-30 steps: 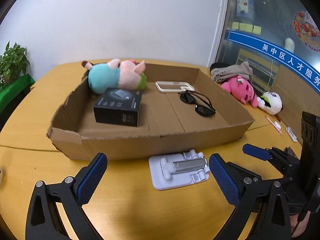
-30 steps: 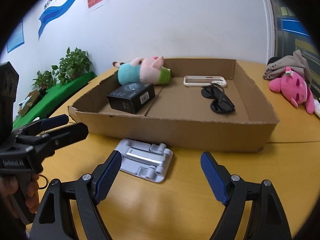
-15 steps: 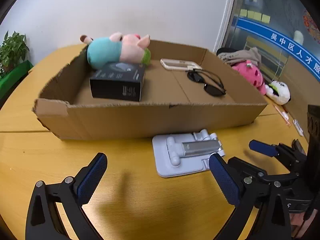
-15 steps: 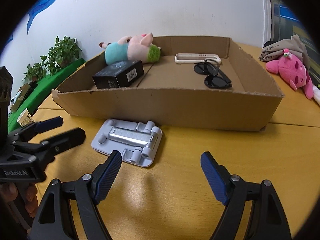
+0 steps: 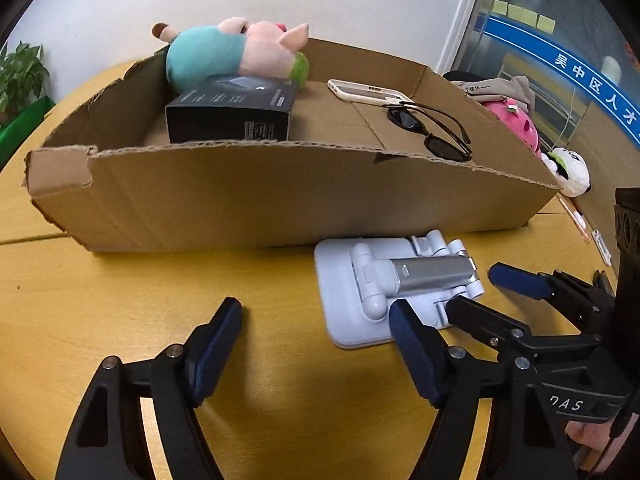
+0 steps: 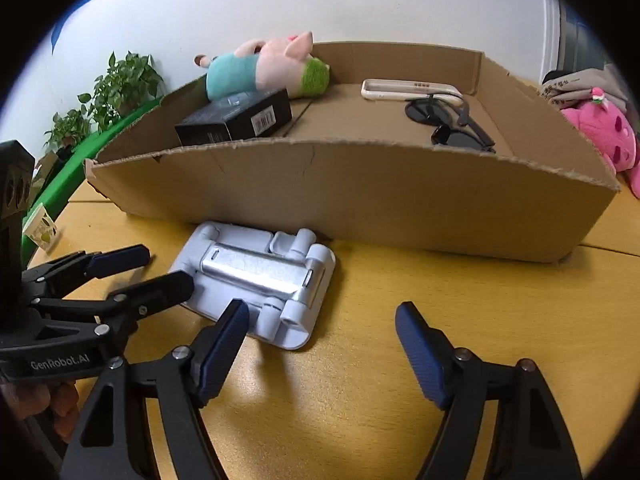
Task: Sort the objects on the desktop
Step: 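Move the left gripper back to the white phone stand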
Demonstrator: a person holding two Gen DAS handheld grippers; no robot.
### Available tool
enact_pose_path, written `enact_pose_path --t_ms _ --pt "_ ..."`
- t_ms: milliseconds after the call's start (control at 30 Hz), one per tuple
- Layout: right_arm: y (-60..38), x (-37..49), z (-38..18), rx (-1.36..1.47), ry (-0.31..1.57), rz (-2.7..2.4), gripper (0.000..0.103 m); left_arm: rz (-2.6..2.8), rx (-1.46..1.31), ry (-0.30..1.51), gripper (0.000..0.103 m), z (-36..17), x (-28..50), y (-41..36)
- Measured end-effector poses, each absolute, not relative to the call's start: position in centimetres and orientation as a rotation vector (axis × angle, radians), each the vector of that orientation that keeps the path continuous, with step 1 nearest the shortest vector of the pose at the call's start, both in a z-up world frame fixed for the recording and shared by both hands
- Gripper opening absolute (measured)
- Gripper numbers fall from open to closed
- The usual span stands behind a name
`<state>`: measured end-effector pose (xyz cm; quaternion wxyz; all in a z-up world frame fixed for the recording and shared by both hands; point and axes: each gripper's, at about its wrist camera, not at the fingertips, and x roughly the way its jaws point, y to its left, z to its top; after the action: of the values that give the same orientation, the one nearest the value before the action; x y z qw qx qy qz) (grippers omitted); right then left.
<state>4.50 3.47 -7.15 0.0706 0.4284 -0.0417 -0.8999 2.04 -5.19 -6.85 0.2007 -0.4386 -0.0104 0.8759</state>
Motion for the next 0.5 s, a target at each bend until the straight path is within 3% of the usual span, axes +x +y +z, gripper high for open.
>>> enact_pose_path --t_ms 500 --pt "3.84 4.27 -7.30 1.288 -0.132 -2.708 0.076 2.487 -1.203 -0.025 0.081 -6.76 2.09 -4.93"
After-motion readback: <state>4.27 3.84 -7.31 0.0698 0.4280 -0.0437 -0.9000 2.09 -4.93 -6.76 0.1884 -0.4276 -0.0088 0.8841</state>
